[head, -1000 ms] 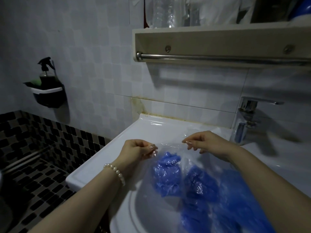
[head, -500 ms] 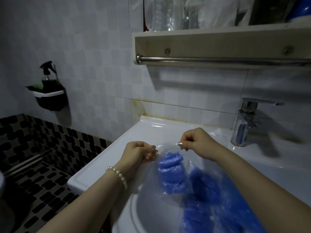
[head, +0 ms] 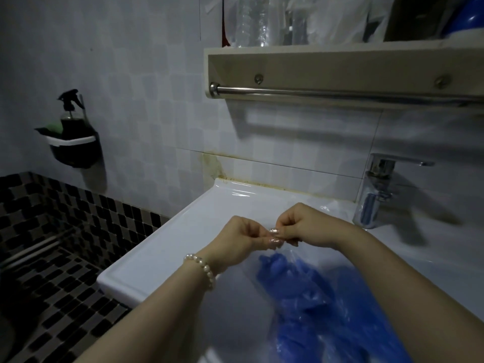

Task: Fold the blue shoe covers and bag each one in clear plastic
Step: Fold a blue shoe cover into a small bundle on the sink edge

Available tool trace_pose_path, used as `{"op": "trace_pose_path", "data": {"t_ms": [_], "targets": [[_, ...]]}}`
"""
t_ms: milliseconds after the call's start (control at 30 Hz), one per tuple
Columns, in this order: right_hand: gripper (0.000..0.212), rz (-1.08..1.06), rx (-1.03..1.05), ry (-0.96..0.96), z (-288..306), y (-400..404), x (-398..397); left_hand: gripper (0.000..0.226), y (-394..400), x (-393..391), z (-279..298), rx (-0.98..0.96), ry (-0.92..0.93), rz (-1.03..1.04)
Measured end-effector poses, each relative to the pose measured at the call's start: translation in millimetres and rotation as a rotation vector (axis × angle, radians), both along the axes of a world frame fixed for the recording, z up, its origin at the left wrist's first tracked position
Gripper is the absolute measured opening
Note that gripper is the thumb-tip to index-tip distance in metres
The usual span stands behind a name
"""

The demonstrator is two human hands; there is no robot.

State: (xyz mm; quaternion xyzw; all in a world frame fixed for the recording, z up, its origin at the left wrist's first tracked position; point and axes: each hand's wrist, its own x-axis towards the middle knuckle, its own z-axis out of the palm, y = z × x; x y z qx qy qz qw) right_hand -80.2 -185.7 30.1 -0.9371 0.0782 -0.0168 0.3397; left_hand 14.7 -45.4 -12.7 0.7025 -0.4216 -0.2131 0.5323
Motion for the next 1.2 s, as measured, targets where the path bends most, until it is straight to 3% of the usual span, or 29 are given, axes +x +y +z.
{"op": "trace_pose_path", "data": {"t_ms": [167,267,467,1067,1200], "targets": [[0.026,0.009,-0.171,-0.058,-1.1,1.0,4.5,0.016,-2.5,-2.4,-4.1,-0.047,0.068,0.057],[0.023,0.065,-0.119,-0.047,1.8,-3.7,0.6,0.018,-0.4,-3.5,-4.1,-0.054,0.112,0.036],[0.026,0.062,-0.043,-0.035,5.5,-26.5,-8.3,0.015,2.0,1.8,-7.2,0.014,0.022,0.053],[0.029,-0.056,0.209,-0.049,7.2,-50.6,-19.4,0.029,6.3,9.6,-15.4,-0.187,0.143,0.067],[0.022,-0.105,0.139,0.036,-4.5,-55.7,-19.2,0.014,5.0,12.0,-20.7,-0.101,0.08,0.089]]}}
